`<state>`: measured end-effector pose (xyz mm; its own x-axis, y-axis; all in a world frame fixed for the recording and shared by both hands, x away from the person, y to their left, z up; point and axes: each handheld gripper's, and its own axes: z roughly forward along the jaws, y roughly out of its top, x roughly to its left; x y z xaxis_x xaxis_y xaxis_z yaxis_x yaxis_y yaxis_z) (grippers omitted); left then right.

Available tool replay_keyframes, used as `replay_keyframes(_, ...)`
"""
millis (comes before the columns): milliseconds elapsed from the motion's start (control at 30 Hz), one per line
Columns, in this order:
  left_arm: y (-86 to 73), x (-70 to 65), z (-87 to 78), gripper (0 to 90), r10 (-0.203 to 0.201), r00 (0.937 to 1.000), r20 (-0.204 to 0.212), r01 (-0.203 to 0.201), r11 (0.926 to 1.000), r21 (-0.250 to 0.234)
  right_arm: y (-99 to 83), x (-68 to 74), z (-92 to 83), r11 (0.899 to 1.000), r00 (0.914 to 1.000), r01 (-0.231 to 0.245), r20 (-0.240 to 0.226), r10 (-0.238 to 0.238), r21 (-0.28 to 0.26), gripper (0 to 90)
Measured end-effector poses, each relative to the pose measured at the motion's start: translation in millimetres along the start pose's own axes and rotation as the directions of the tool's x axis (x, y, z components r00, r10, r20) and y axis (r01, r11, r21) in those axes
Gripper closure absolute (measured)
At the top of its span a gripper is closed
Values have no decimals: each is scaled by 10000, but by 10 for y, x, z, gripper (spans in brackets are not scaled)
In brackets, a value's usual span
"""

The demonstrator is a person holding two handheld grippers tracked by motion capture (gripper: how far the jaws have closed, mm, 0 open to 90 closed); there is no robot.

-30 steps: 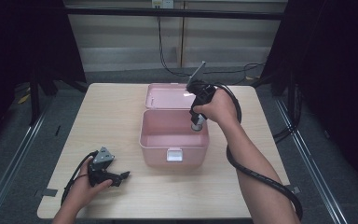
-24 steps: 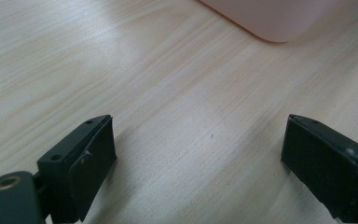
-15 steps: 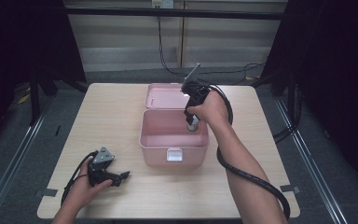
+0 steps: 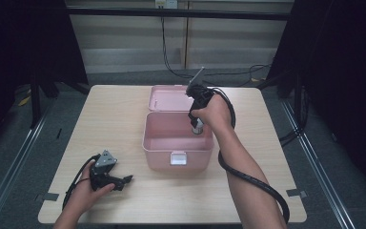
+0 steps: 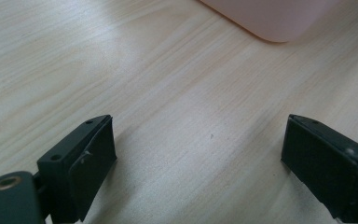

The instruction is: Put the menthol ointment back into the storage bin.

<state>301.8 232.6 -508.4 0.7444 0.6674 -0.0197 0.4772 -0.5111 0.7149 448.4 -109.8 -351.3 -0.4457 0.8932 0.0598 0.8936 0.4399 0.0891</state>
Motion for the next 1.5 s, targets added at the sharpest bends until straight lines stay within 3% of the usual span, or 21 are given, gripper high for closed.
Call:
replay_keyframes(933, 0, 0, 1, 93, 3, 10000, 20, -3, 10000, -12, 116, 54, 258, 9999, 9999, -162, 41, 162, 8, 509)
replay_keyframes(1500, 0, 0, 1, 93, 1, 10000, 12, -1, 10000, -8, 112, 32, 368, 9949, 9949, -1001, 126, 1002, -132, 509)
